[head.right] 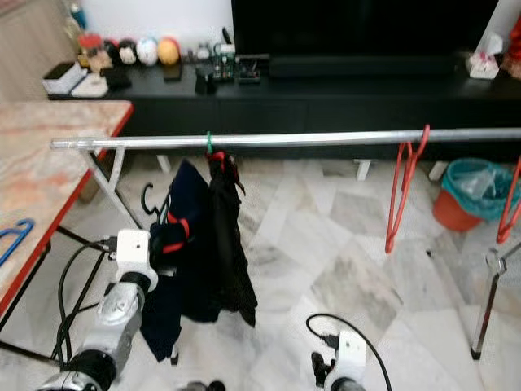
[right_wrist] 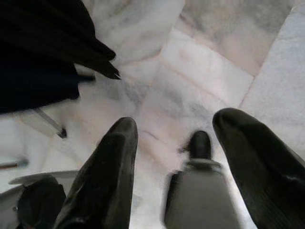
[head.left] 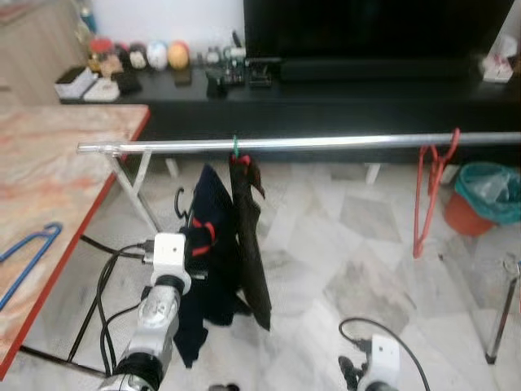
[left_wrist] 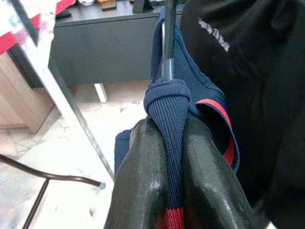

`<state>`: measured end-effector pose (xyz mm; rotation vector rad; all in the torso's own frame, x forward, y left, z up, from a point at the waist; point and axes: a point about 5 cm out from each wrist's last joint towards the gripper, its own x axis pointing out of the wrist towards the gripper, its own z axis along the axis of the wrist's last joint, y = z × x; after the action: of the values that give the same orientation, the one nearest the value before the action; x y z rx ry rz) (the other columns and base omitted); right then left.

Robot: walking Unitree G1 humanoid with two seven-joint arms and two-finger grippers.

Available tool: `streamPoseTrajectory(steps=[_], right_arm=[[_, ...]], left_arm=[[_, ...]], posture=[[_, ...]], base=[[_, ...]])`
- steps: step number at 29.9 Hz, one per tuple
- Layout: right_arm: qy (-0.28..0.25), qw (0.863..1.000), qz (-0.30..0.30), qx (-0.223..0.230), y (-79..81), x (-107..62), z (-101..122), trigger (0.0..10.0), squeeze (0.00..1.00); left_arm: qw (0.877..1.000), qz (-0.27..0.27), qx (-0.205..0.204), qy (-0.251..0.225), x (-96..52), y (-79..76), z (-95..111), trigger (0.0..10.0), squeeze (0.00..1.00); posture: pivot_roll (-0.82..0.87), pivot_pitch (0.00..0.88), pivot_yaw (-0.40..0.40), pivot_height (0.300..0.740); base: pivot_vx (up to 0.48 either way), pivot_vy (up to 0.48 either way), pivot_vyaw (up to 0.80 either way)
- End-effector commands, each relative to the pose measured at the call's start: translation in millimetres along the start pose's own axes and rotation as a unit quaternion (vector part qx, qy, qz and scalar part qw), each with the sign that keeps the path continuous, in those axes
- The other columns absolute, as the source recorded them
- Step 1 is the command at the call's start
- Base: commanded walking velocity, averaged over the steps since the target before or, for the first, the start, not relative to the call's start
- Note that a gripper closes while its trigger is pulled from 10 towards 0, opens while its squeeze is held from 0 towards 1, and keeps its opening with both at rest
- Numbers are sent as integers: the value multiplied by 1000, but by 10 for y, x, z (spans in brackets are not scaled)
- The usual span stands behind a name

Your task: Hang hanger

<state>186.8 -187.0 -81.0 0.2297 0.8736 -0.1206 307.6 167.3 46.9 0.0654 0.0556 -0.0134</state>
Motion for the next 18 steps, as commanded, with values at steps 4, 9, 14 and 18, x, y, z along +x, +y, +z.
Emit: streamPoseTrajectory(steps=[4, 9, 14, 18], right_arm=[[7, 1000, 0, 8, 24, -9, -61, 10000, 0], [6, 1000, 0, 9, 30, -8, -62, 10000, 0], [6, 1000, 0, 9, 35, -8, -63, 10000, 0], [5, 1000, 1, 10, 37, -7, -62, 10000, 0]], left_arm=[[1000, 6, -1, -27, 73, 8, 140, 10000, 0], [1000, 5, -1, -28, 78, 2, 146, 10000, 0], [1000, 4, -2, -30, 83, -7, 162, 10000, 0], [1000, 5, -3, -30, 82, -8, 165, 10000, 0]], posture=[[-18, 0, 67, 740], [-16, 0, 68, 740], [-16, 0, 70, 740], [-16, 0, 70, 740]], base=[[-322, 0, 0], [-321, 0, 0], [-316, 0, 0], [-318, 0, 0]])
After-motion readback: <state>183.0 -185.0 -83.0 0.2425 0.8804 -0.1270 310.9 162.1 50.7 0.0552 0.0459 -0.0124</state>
